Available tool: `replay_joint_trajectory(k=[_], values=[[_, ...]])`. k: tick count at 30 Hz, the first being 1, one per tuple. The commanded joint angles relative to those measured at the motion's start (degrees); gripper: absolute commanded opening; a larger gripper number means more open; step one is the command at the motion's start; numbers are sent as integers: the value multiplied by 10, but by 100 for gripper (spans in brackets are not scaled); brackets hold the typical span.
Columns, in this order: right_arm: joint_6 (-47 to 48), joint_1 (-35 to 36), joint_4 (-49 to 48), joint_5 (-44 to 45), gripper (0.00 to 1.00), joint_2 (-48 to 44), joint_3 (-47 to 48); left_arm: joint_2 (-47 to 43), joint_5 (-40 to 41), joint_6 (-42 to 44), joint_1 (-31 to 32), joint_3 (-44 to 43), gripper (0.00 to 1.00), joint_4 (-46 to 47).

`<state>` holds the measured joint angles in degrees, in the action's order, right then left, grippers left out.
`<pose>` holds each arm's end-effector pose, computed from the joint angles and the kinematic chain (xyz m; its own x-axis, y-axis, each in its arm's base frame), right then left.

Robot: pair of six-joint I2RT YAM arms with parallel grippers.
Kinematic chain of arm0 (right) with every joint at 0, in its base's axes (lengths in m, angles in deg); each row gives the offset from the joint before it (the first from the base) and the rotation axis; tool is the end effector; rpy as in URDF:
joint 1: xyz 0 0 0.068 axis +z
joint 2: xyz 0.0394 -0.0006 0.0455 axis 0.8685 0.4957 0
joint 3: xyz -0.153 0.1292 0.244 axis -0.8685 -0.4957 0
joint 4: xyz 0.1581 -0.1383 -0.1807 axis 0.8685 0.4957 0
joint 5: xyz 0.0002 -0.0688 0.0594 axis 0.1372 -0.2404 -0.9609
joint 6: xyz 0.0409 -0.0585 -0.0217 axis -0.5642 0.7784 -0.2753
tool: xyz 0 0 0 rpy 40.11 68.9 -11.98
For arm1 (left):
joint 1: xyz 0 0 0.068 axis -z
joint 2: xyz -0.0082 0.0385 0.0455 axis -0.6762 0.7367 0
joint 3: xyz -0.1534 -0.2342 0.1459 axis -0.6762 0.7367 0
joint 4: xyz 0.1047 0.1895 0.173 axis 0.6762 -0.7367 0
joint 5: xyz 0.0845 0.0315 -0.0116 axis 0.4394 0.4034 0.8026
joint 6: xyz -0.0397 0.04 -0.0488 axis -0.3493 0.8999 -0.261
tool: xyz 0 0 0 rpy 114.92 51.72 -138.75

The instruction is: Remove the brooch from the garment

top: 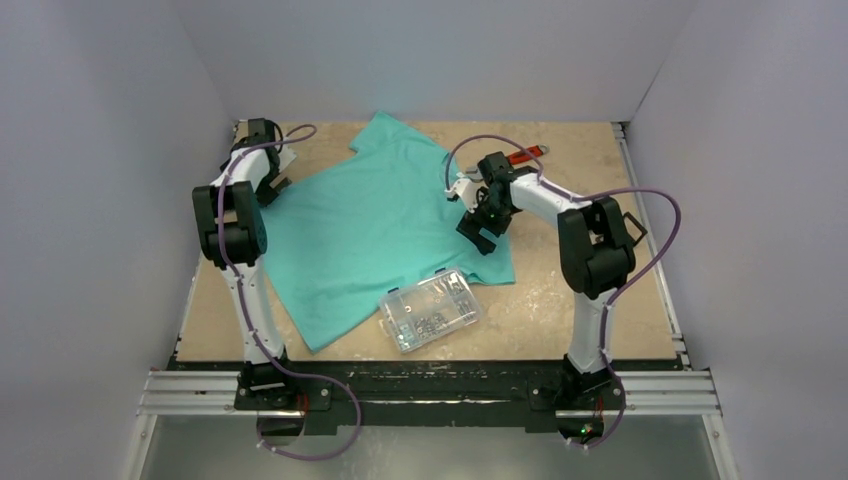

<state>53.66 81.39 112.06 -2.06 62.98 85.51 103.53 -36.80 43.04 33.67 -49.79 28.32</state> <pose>0.4104 0.1677 0.1707 -0.4627 -0.8317 -0.3069 -0.8607 0.5044 -0.0694 0.5361 0.1128 0.1656 -0.8649 0.4998 -0.0469 0.3682 0.6951 0.6174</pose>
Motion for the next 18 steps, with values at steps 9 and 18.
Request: replay_joint_trajectory(k=[9,18], values=[[63,-25,-30,44,97,22,19,-7,-16,-34,-8,1,100,-21],[62,-26,-37,62,99,4,48,-61,-85,-91,-7,-39,100,-102]])
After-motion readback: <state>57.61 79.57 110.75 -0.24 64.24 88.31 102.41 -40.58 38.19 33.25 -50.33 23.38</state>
